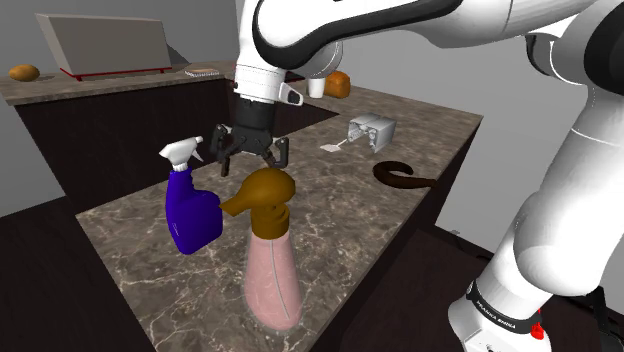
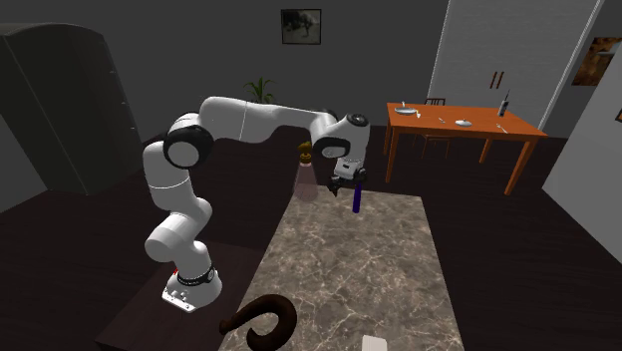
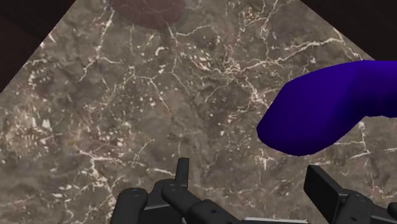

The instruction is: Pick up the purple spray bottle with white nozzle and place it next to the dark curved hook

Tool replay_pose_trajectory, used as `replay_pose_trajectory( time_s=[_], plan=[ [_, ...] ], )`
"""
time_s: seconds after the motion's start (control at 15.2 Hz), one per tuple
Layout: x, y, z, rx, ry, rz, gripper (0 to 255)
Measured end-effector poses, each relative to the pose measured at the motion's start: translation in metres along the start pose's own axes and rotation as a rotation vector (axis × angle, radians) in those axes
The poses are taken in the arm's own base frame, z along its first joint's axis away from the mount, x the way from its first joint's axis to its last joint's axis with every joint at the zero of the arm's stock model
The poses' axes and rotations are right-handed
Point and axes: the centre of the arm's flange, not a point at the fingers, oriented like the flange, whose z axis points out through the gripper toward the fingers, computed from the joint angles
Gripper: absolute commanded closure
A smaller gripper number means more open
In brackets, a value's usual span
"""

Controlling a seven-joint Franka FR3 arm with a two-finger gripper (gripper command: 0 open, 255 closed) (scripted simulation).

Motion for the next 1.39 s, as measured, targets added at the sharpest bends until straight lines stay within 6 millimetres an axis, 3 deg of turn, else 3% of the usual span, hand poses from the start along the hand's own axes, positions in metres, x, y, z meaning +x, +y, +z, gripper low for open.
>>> replay_pose_trajectory(
  time_s=[0.33, 0.79, 1.19, 1.25, 1.39],
  plan=[
    [0.011, -0.049, 0.013, 0.042, -0.035, 0.129, 0],
    [0.009, -0.054, 0.047, 0.046, -0.039, 0.142, 0],
    [0.01, -0.055, 0.051, 0.047, -0.039, 0.142, 0],
    [0.01, -0.055, 0.051, 0.047, -0.039, 0.142, 255],
    [0.01, -0.055, 0.051, 0.047, -0.039, 0.142, 255]
  ],
)
